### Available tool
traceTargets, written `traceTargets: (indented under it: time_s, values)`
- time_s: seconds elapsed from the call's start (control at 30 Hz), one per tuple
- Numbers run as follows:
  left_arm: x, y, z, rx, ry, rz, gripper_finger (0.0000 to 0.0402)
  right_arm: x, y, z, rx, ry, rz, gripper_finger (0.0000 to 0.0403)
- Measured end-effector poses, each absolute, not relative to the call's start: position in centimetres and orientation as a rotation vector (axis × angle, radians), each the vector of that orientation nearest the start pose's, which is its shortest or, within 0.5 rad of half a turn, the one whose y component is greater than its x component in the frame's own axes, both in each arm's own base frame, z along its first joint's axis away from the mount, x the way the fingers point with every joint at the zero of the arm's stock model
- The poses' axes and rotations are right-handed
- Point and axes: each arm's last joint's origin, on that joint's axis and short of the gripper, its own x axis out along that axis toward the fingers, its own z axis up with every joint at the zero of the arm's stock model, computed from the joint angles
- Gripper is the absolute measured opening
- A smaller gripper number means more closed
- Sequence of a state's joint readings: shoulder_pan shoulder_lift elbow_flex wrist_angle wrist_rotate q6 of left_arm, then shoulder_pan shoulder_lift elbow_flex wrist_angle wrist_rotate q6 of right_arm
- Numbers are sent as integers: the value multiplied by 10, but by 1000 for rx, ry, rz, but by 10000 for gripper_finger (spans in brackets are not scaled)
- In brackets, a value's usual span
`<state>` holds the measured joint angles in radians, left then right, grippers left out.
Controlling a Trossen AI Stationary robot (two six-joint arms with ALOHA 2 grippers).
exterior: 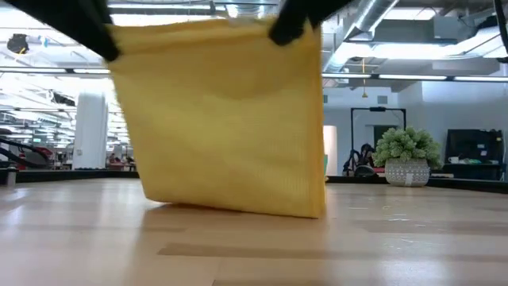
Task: Roll microfiber towels into tight, uniform cylinder then place into a basket
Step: Fold the yellow towel
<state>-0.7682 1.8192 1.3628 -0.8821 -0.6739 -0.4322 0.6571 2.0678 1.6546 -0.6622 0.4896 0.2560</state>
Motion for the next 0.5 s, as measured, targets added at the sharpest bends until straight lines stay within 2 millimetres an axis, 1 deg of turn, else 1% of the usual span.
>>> traceTargets:
  time_s: [0.07,0.13,0.27,0.33,0.4,0.5]
  values:
    - [271,-223,216,510,976,174,1,352,253,208,-352,941,-24,7]
    - [277,-212,213,519,998,204,1,350,244,206,-343,989,-99,5]
    - [291,-187,207,529,1036,263,0,348,228,204,-318,1039,-249,12]
    - [298,-173,205,527,1061,292,0,349,221,201,-297,1047,-288,13]
    - [303,-160,200,509,1087,306,0,349,214,193,-291,1067,-307,9]
    - [310,-144,191,461,1127,285,0,349,204,182,-270,1102,-333,4]
